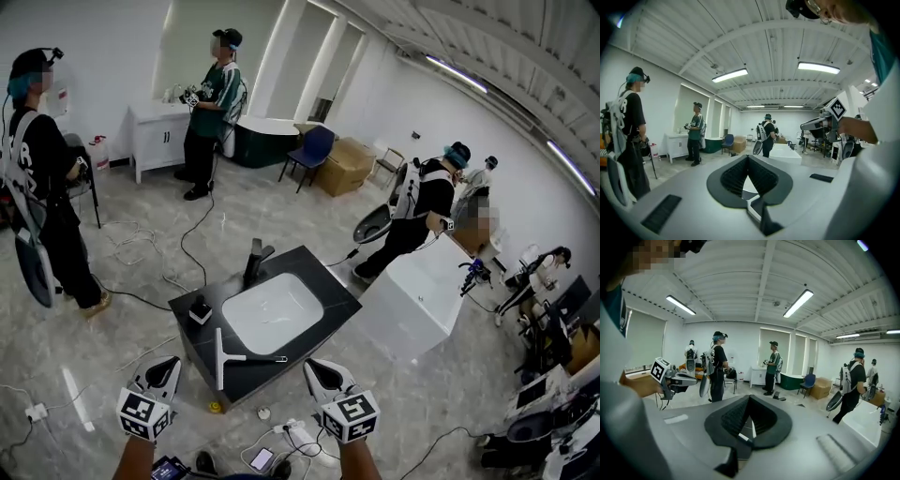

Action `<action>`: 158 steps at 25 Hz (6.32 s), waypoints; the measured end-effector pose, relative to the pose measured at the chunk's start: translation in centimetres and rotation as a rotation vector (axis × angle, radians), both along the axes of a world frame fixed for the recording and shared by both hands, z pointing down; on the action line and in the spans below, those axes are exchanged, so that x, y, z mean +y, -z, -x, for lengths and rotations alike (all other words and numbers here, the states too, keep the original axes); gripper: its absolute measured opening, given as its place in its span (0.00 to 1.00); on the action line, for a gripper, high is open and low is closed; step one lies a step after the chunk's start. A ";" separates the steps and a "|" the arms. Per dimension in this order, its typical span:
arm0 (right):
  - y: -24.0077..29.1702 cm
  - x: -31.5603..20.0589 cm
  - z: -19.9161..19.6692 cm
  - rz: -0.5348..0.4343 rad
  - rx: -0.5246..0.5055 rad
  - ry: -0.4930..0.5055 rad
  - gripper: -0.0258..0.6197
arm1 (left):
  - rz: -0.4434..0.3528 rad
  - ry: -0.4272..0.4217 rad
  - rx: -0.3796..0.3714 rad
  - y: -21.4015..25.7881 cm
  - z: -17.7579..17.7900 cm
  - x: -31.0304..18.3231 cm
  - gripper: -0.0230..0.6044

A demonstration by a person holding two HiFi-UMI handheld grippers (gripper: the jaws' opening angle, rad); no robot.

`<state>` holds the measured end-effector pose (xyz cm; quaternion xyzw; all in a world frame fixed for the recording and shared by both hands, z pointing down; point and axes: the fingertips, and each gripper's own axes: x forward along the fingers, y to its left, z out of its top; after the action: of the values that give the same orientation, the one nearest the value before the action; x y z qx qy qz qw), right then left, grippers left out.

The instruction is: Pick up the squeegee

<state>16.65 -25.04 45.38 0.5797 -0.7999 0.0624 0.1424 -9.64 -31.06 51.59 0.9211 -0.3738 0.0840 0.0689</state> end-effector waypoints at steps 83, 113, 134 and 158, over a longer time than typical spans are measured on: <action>-35.7 -12.8 4.9 0.388 0.249 0.474 0.19 | 0.261 0.252 -0.063 -17.1 2.2 0.3 0.05; -4.6 -1.9 -0.9 0.011 -0.166 0.257 0.19 | 0.002 0.152 -0.150 0.8 0.7 4.3 0.05; 6.5 3.4 -7.5 -0.190 -0.243 0.094 0.19 | -0.079 0.027 -0.098 5.0 -4.7 3.9 0.05; 8.9 6.3 -11.3 -0.257 -0.349 0.003 0.19 | -0.061 -0.013 -0.088 4.9 -6.5 3.1 0.05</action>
<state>27.95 -18.73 36.43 0.5724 -0.8146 0.0594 -0.0734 -3.13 -27.96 46.69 0.9206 -0.3728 0.1136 0.0239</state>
